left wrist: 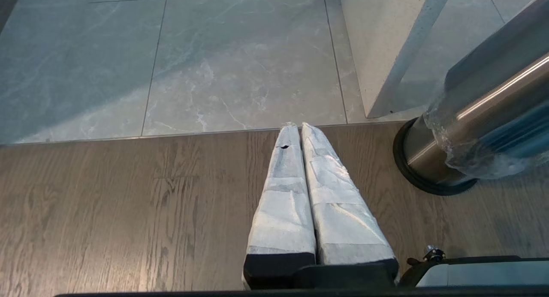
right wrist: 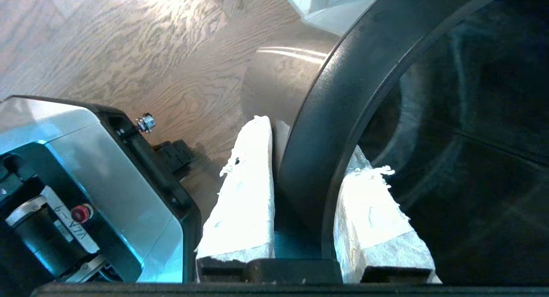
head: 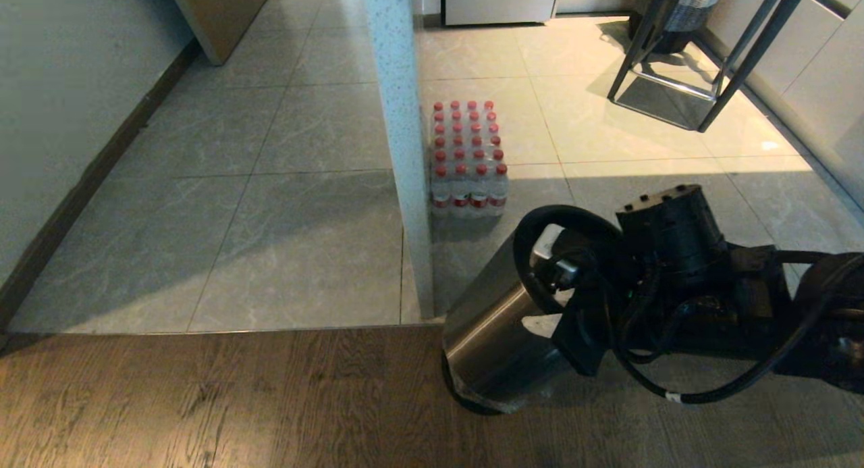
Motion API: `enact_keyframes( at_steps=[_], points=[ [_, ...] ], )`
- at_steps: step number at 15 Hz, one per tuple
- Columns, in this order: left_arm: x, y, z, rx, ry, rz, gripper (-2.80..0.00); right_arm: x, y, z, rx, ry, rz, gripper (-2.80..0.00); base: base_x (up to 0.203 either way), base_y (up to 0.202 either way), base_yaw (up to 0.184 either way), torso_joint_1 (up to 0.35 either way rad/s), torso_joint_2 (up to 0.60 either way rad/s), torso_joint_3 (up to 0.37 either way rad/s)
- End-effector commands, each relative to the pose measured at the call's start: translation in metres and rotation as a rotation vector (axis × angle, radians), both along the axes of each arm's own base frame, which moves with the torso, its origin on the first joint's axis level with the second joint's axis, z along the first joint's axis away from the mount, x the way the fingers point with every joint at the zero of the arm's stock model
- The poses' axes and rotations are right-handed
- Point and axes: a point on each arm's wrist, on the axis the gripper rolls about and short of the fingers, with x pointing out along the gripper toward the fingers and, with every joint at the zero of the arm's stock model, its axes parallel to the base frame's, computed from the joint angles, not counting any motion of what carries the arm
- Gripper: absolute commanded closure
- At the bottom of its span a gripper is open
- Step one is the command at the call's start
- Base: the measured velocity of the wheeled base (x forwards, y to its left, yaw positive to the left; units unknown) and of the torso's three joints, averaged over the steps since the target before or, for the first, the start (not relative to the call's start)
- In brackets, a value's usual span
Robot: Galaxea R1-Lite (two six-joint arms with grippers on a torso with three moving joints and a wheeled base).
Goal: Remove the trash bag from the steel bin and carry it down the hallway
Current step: Place the outer trash can on the ground
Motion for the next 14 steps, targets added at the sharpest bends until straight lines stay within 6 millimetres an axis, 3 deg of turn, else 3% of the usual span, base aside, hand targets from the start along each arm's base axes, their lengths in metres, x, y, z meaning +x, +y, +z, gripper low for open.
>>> enact_keyframes(
  at_steps=[1, 6, 14],
  points=[
    [0.000, 0.000, 0.000, 0.000, 0.000, 0.000, 0.00, -0.015, -0.011, 0.024, 0.038, -0.055, 0.002, 0.00, 0.000, 0.000, 0.000, 0.000, 0.00, 0.000],
    [0.000, 0.000, 0.000, 0.000, 0.000, 0.000, 0.00, -0.032, -0.022, 0.051, 0.074, -0.101, 0.013, 0.00, 0.000, 0.000, 0.000, 0.000, 0.00, 0.000],
    [0.000, 0.000, 0.000, 0.000, 0.000, 0.000, 0.00, -0.087, -0.066, 0.100, 0.061, -0.070, -0.007, 0.00, 0.000, 0.000, 0.000, 0.000, 0.00, 0.000]
  ],
)
